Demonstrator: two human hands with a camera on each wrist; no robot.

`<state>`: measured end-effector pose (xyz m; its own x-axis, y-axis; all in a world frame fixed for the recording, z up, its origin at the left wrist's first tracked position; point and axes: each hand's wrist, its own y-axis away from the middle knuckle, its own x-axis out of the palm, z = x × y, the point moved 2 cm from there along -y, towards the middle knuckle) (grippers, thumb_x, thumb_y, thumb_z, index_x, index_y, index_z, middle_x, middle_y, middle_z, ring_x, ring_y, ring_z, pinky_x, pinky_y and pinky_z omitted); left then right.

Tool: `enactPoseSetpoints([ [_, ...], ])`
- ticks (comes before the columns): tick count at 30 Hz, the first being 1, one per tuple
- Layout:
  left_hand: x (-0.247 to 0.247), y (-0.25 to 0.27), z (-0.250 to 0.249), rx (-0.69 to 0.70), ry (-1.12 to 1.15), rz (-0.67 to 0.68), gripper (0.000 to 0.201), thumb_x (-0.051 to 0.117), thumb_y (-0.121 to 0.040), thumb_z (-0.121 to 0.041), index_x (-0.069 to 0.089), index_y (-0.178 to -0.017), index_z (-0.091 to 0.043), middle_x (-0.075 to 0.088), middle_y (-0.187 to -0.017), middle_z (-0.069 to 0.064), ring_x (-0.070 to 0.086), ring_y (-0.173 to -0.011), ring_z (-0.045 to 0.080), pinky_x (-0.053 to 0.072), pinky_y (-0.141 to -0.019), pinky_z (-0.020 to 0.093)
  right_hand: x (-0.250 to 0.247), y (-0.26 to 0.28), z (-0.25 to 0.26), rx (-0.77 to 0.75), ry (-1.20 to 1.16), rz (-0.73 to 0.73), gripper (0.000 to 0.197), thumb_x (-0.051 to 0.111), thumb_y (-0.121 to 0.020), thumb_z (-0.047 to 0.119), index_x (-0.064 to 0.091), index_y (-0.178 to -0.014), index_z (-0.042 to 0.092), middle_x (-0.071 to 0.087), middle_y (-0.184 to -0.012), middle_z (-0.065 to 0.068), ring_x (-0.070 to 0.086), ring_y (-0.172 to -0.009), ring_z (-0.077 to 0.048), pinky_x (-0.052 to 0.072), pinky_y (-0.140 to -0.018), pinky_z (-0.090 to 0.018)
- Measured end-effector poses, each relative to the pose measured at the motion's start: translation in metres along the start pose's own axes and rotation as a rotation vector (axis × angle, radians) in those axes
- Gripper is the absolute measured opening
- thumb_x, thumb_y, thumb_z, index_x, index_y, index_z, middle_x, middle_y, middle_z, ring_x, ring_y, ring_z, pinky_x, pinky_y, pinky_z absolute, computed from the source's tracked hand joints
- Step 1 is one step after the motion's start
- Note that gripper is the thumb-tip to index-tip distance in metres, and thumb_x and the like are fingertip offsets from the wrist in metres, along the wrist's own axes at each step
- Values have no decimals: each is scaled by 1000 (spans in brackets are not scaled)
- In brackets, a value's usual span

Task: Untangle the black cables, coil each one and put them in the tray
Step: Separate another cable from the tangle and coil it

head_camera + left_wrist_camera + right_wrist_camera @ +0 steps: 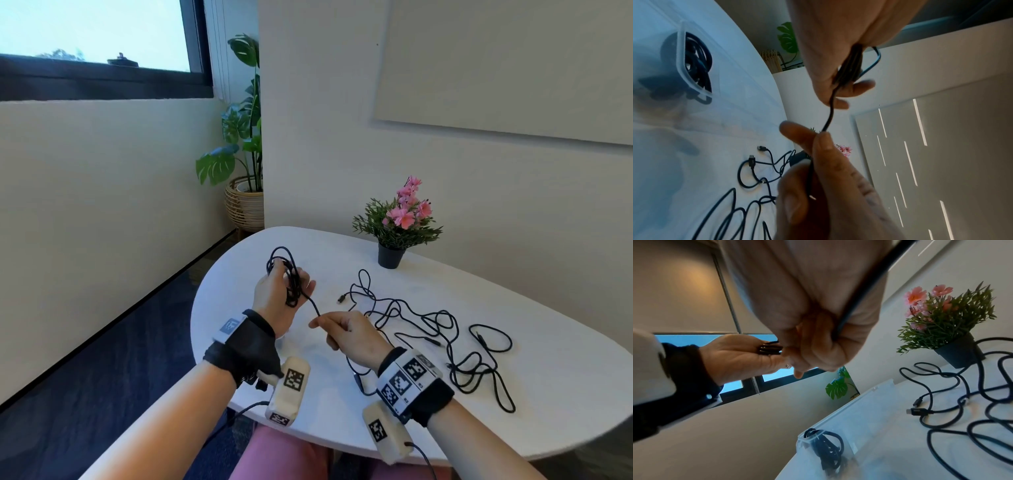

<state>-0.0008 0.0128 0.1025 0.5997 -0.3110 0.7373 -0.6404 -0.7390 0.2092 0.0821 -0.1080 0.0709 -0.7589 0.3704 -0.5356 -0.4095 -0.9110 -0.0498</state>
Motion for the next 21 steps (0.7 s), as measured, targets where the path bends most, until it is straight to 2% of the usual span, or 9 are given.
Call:
enactPoseSetpoints([
  [2, -5, -4, 1, 4, -23, -56, 35, 37, -100, -39, 47, -92, -7, 47, -72, 4, 50, -51, 10, 48, -54, 24, -2, 4, 5, -19, 57, 6, 28, 46, -98, 27, 69, -109, 15, 51, -58, 5, 46, -44, 5, 33, -50, -7],
  [4, -9, -7, 2, 18, -70, -75, 40, 38, -98, -47, 46, -86, -9, 43, -67, 1, 44, -45, 7, 40, -43, 18, -2, 8, 11, -51, 106, 32, 27, 47, -98, 27, 67, -113, 16, 51, -59, 6, 46, -47, 5, 34, -53, -7],
  [7, -9, -5, 1, 77, -130, -53, 41, 44, -94, -50, 47, -83, -11, 43, -66, 1, 37, -46, 7, 34, -43, 18, -1, 14, 19, -106, 185, 71, 27, 46, -98, 24, 66, -113, 13, 50, -59, 3, 44, -52, -2, 36, -54, -9],
  [9, -9, -3, -1, 92, -107, -18, 36, 49, -93, -46, 47, -88, -11, 53, -75, 3, 38, -46, 6, 35, -44, 18, -1, 18, 20, -115, 245, 133, 31, 46, -98, 26, 66, -107, 5, 50, -61, -2, 43, -53, -7, 35, -55, -11],
  [11, -11, -3, -5, 65, -49, 20, 32, 53, -90, -43, 47, -92, -12, 60, -85, 3, 40, -44, 4, 38, -45, 16, -1, 20, 19, -89, 282, 205, 36, 46, -98, 29, 66, -103, 0, 50, -59, -2, 41, -48, -4, 34, -52, -13],
  [12, -12, -3, -8, 56, -27, 39, 30, 56, -88, -42, 48, -92, -13, 62, -86, 3, 40, -43, 3, 39, -45, 15, 0, 21, 19, -70, 289, 232, 34, 46, -98, 29, 67, -102, 3, 49, -56, 2, 42, -45, -2, 33, -51, -12],
  [15, -15, -6, -13, 59, -23, 79, 25, 57, -87, -40, 52, -94, -16, 57, -75, -5, 39, -43, 2, 38, -45, 15, 2, 24, 20, -39, 302, 292, 27, 48, -97, 28, 70, -107, 15, 49, -55, 8, 43, -40, 0, 32, -47, -8],
  [18, -18, -9, -17, 44, -7, 47, 29, 53, -92, -41, 53, -101, -13, 46, -62, -8, 35, -42, 3, 35, -43, 14, 5, 30, 24, -17, 266, 312, 28, 47, -97, 27, 68, -110, 14, 48, -57, 7, 42, -35, -1, 31, -40, -8],
  [21, -20, -10, -21, 41, 17, 14, 26, 54, -92, -41, 55, -93, -15, 36, -54, -9, 30, -39, 4, 30, -41, 14, 5, 33, 25, -48, 251, 256, 28, 46, -98, 26, 67, -111, 13, 46, -56, 8, 43, -39, -1, 33, -45, -9],
])
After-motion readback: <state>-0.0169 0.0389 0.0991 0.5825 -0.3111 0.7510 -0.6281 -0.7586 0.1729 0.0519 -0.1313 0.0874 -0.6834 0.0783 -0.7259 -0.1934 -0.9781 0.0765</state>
